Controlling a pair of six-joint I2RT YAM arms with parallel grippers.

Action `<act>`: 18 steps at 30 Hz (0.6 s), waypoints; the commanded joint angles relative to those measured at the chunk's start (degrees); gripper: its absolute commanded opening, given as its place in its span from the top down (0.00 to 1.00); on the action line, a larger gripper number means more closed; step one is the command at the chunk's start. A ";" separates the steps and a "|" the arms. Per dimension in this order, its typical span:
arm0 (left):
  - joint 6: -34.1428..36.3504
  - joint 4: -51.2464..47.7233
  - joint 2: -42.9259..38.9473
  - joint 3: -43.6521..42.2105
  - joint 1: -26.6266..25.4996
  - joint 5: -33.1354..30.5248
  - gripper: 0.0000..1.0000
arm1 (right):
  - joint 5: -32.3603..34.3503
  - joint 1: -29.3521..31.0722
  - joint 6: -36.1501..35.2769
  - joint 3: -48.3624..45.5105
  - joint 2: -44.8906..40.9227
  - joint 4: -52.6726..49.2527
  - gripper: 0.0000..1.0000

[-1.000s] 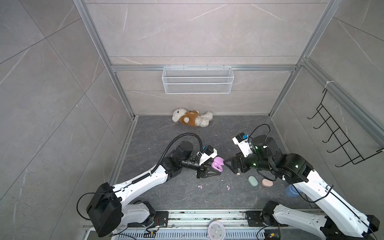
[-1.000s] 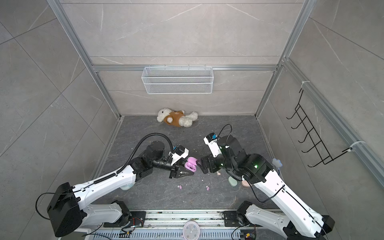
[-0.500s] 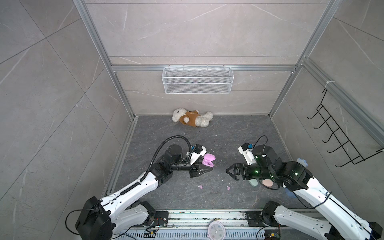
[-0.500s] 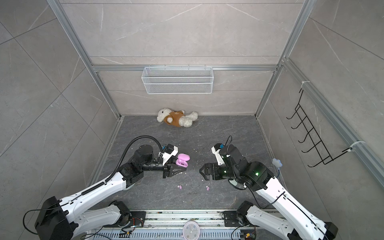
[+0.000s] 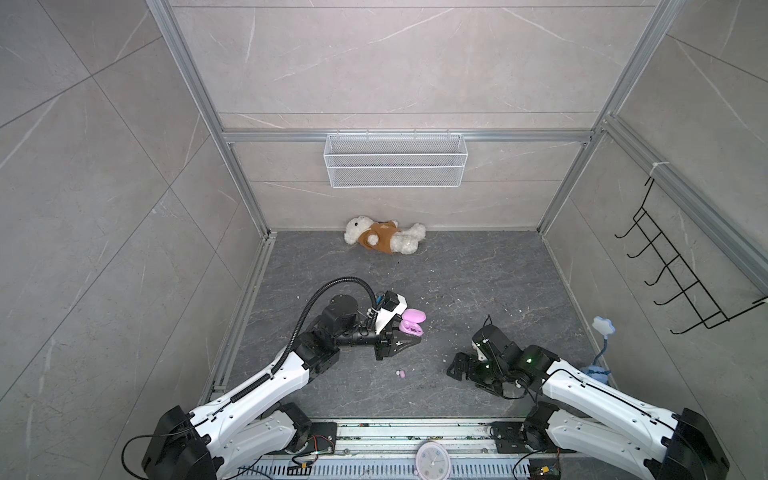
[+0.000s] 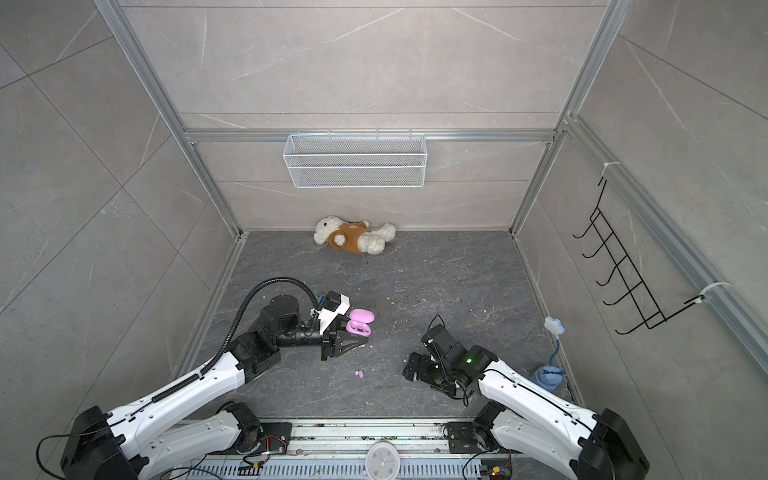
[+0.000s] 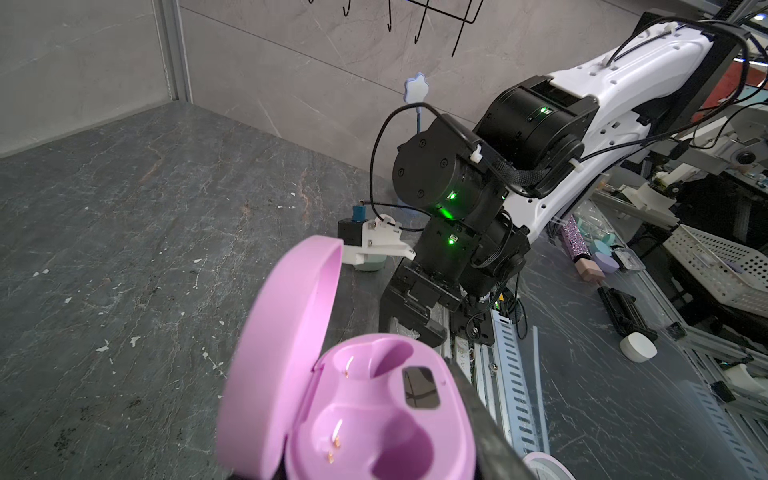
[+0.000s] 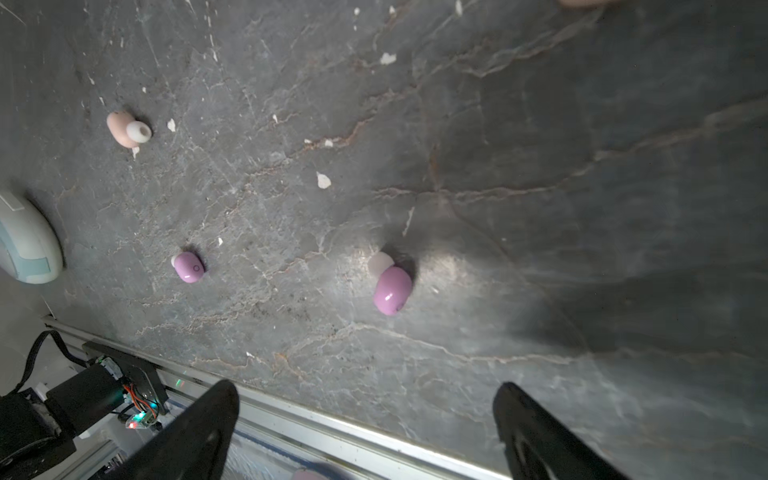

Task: Insert the wireless bluetooth earbuds into the charging case
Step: 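Move the right gripper down over the loose purple earbuds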

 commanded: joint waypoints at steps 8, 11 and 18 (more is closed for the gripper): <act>-0.16 1.43 -1.59 0.43 0.18 -0.44 0.68 | -2.01 -0.10 1.48 -1.66 10.41 13.36 0.03; 0.03 1.16 -1.64 0.50 0.20 -0.61 0.68 | -2.10 -0.08 1.14 -1.31 12.36 14.70 0.03; 0.12 1.16 -1.02 0.84 0.20 -0.57 0.68 | -2.27 -0.15 -0.26 0.56 16.06 15.82 0.03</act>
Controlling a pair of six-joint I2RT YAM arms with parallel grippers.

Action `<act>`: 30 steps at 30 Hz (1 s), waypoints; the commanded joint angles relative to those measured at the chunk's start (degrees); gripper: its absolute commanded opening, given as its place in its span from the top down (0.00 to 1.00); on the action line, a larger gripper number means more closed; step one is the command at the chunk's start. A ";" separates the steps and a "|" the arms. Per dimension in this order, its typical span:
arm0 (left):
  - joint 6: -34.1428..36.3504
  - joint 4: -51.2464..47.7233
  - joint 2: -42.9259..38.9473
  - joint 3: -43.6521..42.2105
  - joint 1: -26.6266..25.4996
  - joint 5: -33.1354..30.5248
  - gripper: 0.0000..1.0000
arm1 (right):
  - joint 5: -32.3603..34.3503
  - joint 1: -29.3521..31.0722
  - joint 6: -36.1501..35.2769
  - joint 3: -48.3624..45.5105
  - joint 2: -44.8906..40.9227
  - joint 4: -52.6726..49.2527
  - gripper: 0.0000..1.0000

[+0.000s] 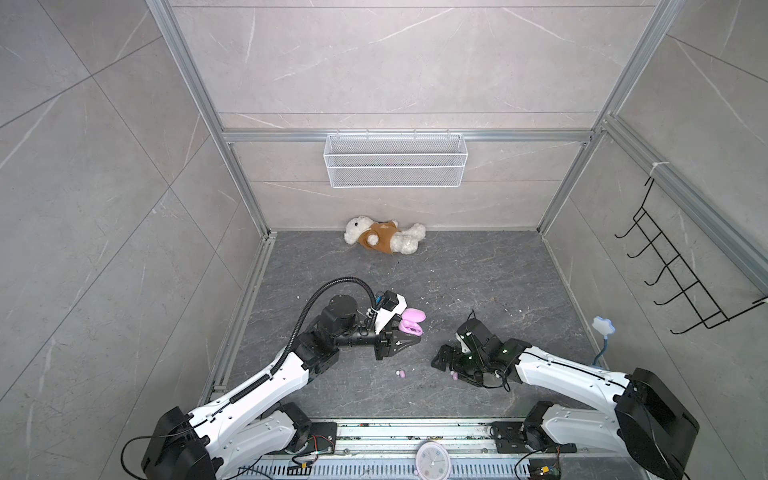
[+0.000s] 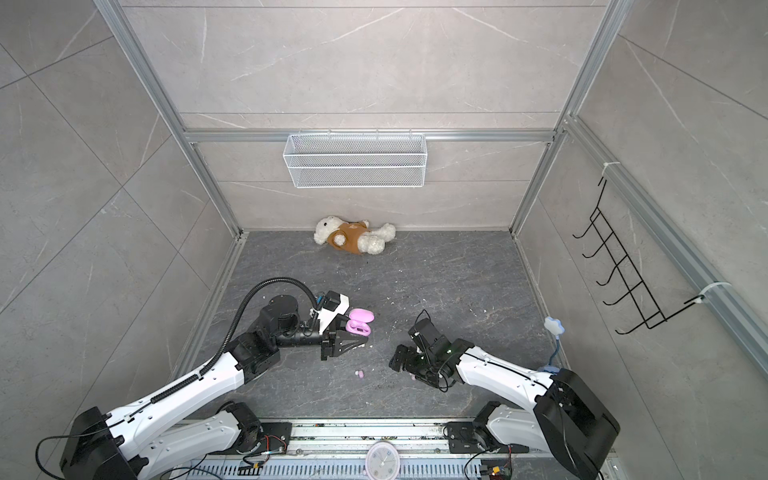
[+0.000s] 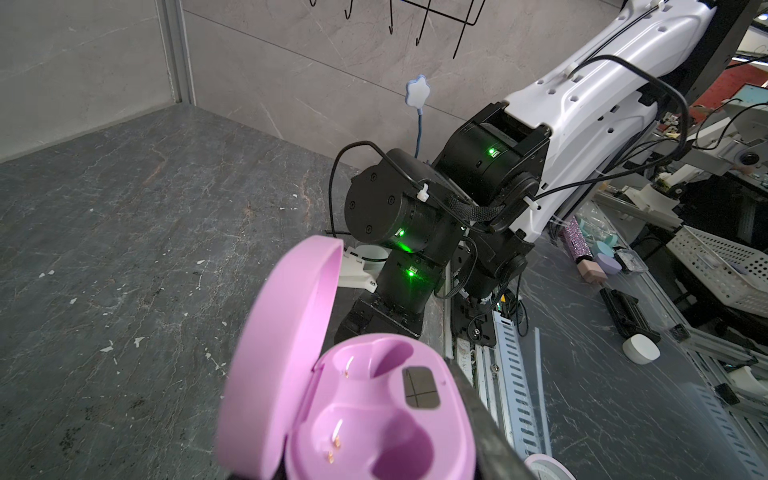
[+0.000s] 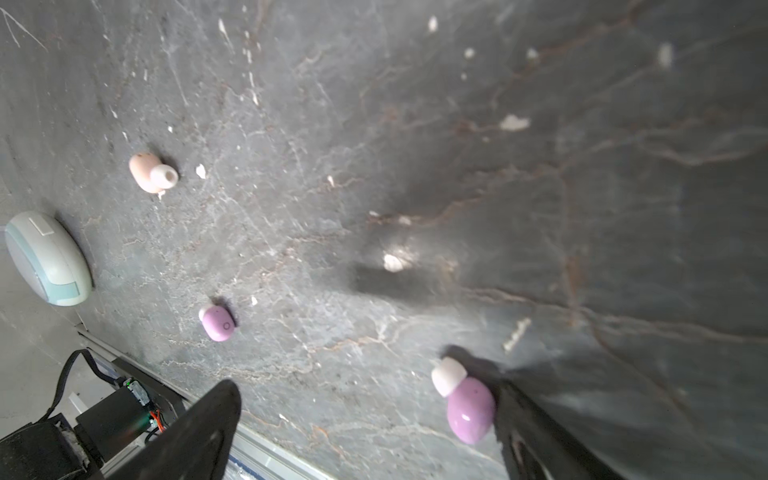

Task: Insert the wireless bluetooth earbuds into the charging case
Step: 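Move the right gripper down over the loose purple earbuds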

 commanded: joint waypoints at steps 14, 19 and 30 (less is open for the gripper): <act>-0.05 1.18 -0.23 1.13 0.18 -0.35 0.68 | -1.33 -1.61 -7.06 6.22 10.18 -0.53 0.03; -0.18 1.20 -0.15 1.20 0.19 -0.50 0.68 | -3.42 -2.13 -8.92 8.40 12.91 0.06 0.03; -0.23 1.20 0.43 1.91 0.22 -0.44 0.68 | -4.90 -2.98 -11.48 10.87 15.29 -1.90 0.03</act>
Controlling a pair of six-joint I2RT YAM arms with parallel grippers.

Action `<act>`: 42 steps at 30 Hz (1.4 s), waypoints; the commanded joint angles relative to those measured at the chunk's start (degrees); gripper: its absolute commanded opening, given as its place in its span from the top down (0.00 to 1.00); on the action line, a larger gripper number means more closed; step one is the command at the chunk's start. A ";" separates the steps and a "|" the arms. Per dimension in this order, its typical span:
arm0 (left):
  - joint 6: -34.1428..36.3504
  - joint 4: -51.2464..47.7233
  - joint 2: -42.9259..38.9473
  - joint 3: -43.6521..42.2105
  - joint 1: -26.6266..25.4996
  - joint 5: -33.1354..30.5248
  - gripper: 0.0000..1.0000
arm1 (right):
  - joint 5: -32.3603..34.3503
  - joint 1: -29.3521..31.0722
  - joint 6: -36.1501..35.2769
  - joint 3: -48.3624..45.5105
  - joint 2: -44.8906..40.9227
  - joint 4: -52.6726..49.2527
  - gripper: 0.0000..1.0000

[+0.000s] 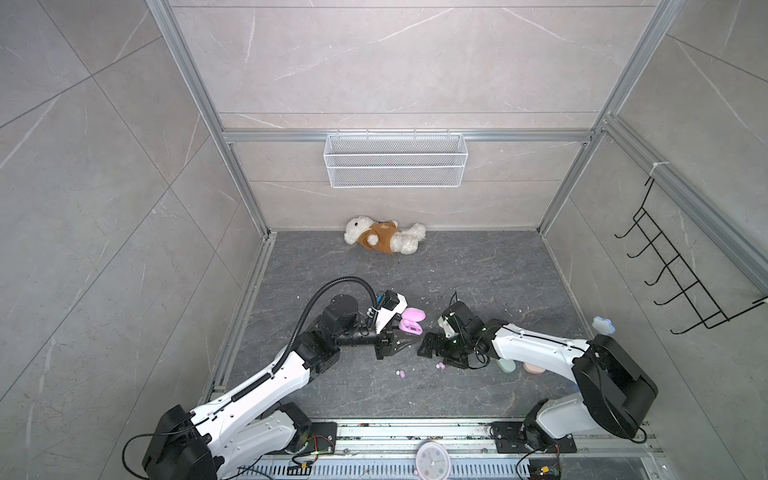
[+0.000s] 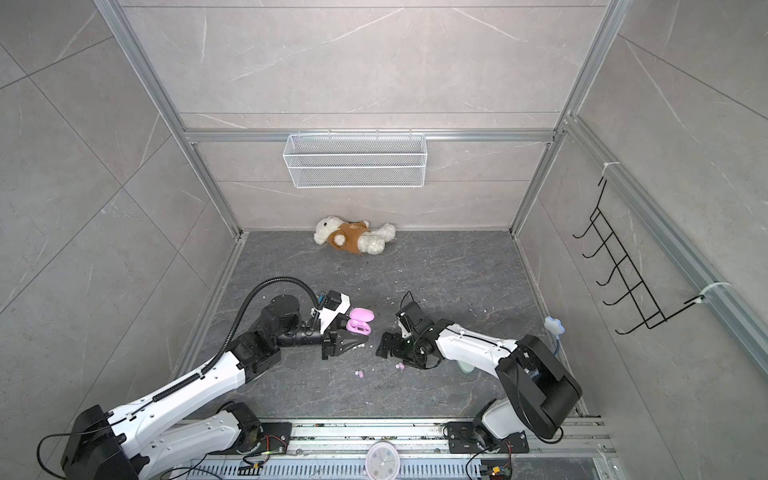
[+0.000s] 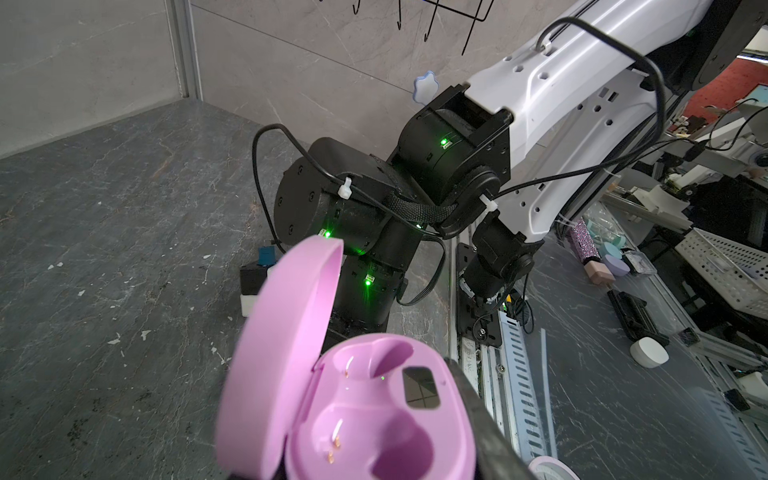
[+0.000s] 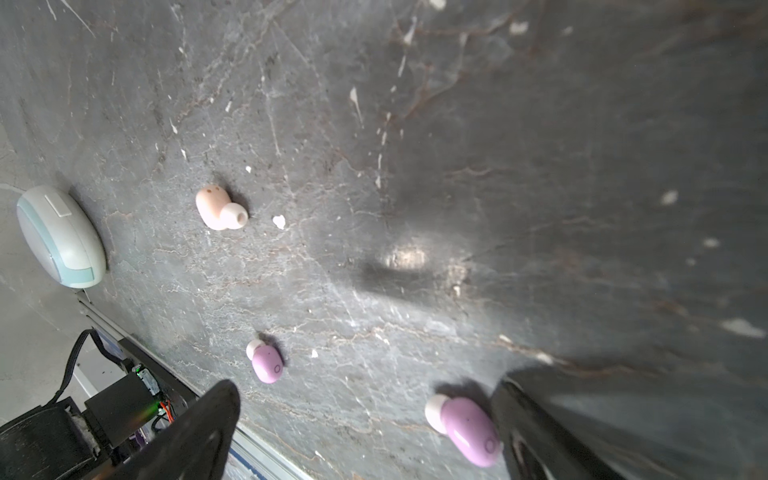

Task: Insert the wireless bluetooth earbuds into the charging case
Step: 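Move the right gripper down over the loose purple earbuds, then lower the open right gripper onto a purple earbud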

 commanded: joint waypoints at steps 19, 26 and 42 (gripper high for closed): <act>-0.23 0.87 -0.95 1.70 0.19 0.49 0.69 | -0.67 -1.45 -1.46 -1.39 -1.60 -5.78 0.04; 0.18 -0.04 -1.52 1.82 0.20 0.19 0.69 | -2.89 -0.76 3.66 -5.26 -7.41 -6.34 0.05; 0.12 0.23 -1.23 1.91 0.18 -0.15 0.69 | -3.82 1.68 6.79 -2.74 -2.79 -0.47 0.06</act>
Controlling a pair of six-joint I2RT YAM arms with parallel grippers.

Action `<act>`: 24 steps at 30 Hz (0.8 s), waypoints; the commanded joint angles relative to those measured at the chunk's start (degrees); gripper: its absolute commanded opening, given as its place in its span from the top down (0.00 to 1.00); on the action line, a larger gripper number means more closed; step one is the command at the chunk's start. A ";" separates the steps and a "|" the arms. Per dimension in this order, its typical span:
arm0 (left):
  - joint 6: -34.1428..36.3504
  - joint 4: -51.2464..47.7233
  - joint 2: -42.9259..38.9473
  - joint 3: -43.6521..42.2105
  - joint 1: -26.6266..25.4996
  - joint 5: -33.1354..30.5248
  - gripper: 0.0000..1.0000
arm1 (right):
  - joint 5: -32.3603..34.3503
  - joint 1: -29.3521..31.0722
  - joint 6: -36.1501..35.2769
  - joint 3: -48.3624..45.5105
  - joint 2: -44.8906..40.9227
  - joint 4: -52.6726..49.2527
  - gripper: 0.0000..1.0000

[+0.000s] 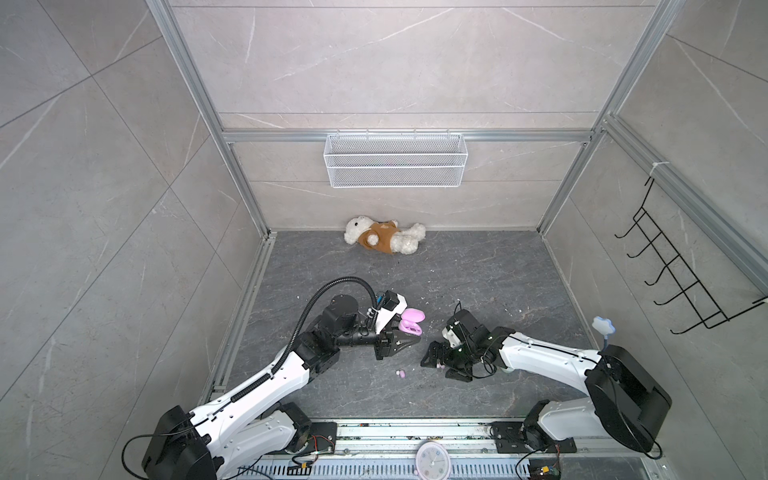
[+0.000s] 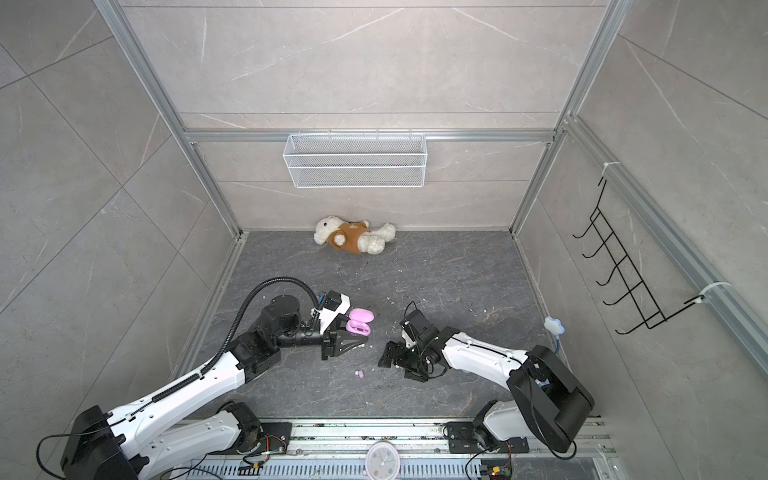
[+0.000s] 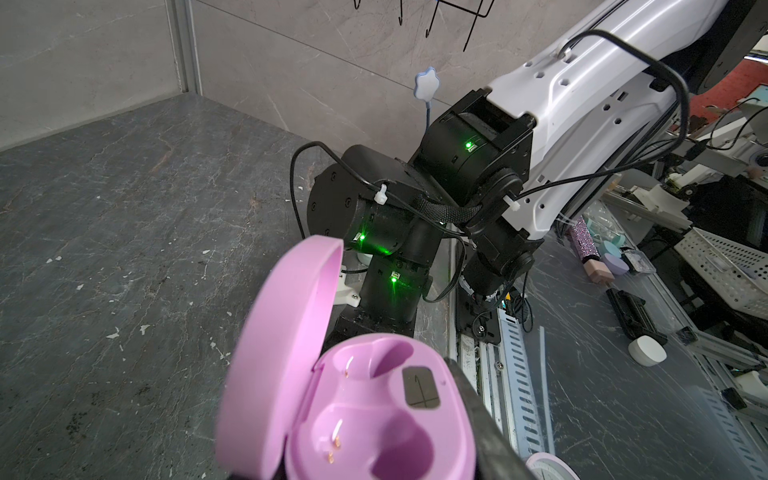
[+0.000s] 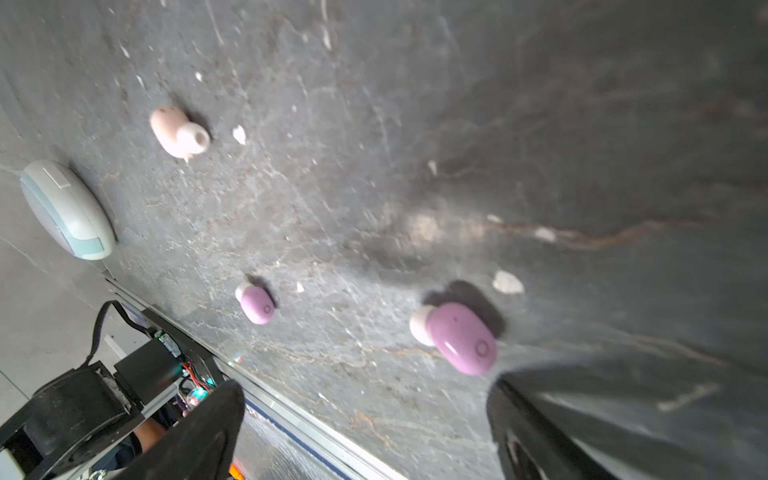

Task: Insert the wireless bluetooth earbuds into the charging case
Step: 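Lower the open right gripper onto a purple earbud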

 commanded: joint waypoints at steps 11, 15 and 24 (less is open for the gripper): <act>0.21 0.82 -1.21 1.99 0.22 -0.13 0.69 | 2.96 -2.36 -3.12 5.81 4.63 -1.59 0.06; 0.21 0.85 -1.44 1.88 0.19 -0.21 0.69 | 2.61 -2.46 -5.05 8.60 6.72 -2.80 0.06; 0.26 0.35 -2.21 1.53 0.18 -0.59 0.69 | 7.45 -2.55 -8.92 13.11 8.34 -12.15 0.09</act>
